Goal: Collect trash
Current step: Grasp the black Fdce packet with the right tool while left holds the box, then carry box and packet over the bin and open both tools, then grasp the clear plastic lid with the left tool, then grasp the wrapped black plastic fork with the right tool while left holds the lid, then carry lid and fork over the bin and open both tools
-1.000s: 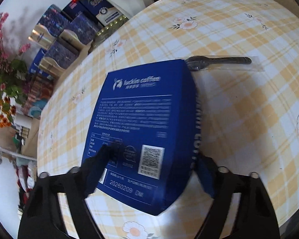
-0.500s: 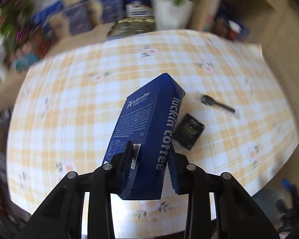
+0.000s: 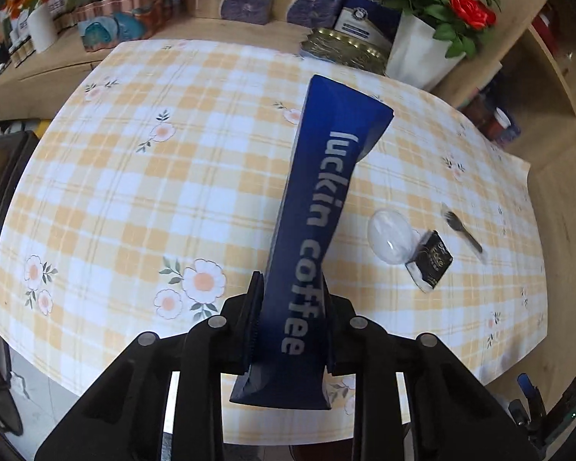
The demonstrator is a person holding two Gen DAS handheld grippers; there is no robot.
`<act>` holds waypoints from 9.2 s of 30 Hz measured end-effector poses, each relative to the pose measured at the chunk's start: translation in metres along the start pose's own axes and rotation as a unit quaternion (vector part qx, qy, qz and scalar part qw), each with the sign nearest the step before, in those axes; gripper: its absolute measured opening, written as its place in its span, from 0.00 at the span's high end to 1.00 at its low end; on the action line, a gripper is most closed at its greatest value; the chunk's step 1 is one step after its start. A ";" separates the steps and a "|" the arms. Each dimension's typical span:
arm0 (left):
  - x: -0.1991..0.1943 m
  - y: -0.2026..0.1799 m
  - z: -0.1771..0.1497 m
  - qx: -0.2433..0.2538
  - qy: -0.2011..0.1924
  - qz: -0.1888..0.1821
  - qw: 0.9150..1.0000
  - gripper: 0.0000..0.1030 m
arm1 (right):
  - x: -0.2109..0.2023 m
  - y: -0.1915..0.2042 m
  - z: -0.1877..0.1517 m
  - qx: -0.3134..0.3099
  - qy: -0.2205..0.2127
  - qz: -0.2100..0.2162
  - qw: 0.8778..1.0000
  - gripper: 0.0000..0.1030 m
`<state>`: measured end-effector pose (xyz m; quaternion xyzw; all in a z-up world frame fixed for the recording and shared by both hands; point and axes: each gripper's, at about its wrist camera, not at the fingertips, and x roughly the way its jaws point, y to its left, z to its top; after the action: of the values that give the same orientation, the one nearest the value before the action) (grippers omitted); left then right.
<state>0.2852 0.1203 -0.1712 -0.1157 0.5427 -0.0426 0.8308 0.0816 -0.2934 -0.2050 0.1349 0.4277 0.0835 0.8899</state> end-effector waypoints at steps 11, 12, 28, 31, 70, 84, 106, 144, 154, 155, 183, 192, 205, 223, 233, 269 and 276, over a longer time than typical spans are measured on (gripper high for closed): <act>-0.002 0.009 -0.021 0.021 -0.034 -0.020 0.999 0.76 | 0.080 0.063 0.065 -0.152 0.030 0.029 0.987 0.06; -0.003 0.010 -0.024 0.020 -0.040 -0.025 0.999 0.76 | 0.093 0.074 0.072 -0.174 0.036 0.032 0.984 0.06; -0.008 0.002 -0.052 0.059 -0.092 -0.026 0.994 0.76 | 0.221 0.132 0.124 -0.234 0.126 0.010 0.964 0.22; -0.008 0.003 -0.054 0.058 -0.094 -0.027 0.994 0.76 | 0.216 0.134 0.117 -0.249 0.116 0.001 0.962 0.33; 0.001 -0.159 -0.237 0.322 0.107 -0.114 0.934 0.77 | -0.068 0.017 -0.003 -0.016 -0.061 0.103 0.993 0.34; 0.068 -0.164 -0.251 0.320 0.170 -0.072 0.929 0.76 | -0.058 -0.006 -0.011 0.009 -0.050 0.092 0.994 0.34; -0.045 -0.098 -0.197 0.177 -0.084 -0.085 0.977 0.12 | -0.023 0.024 -0.049 -0.034 0.006 0.086 0.996 0.34; -0.047 -0.023 -0.235 0.074 -0.151 0.034 0.985 0.07 | 0.037 0.081 -0.106 -0.110 0.132 0.076 0.982 0.21; -0.047 -0.026 -0.236 0.076 -0.151 0.045 0.985 0.07 | 0.031 0.076 -0.100 -0.104 0.112 0.059 0.986 0.06; -0.047 -0.026 -0.236 0.076 -0.150 0.045 0.985 0.07 | 0.030 0.074 -0.099 -0.100 0.108 0.054 0.988 0.06; 0.004 -0.081 -0.109 0.135 -0.115 -0.076 0.981 0.07 | 0.018 -0.007 0.009 -0.014 -0.010 0.039 0.999 0.06; 0.096 -0.122 -0.025 0.165 -0.056 -0.004 0.985 0.06 | 0.036 -0.004 0.024 -0.068 -0.026 -0.020 0.997 0.06; 0.140 -0.139 0.009 0.174 -0.041 0.052 0.983 0.08 | 0.050 -0.006 0.033 -0.107 -0.023 -0.041 0.993 0.06; 0.060 -0.117 -0.046 0.185 -0.074 -0.049 0.979 0.38 | 0.104 0.001 0.123 -0.156 0.031 0.001 0.987 0.20; 0.022 -0.086 -0.081 0.116 -0.094 -0.092 0.984 0.38 | 0.197 0.046 0.157 -0.214 0.079 -0.045 0.973 0.39; -0.020 -0.089 -0.174 0.139 -0.082 -0.142 0.977 0.38 | 0.053 0.033 0.073 -0.061 -0.022 0.095 0.993 0.86; -0.021 -0.098 -0.204 0.164 -0.060 -0.128 0.976 0.38 | 0.004 0.042 0.032 -0.067 -0.049 0.090 0.992 0.86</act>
<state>0.0961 -0.0006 -0.2078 -0.0484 0.4584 -0.2299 0.8571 0.1079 -0.2577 -0.1750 0.1167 0.3631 0.1848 0.9058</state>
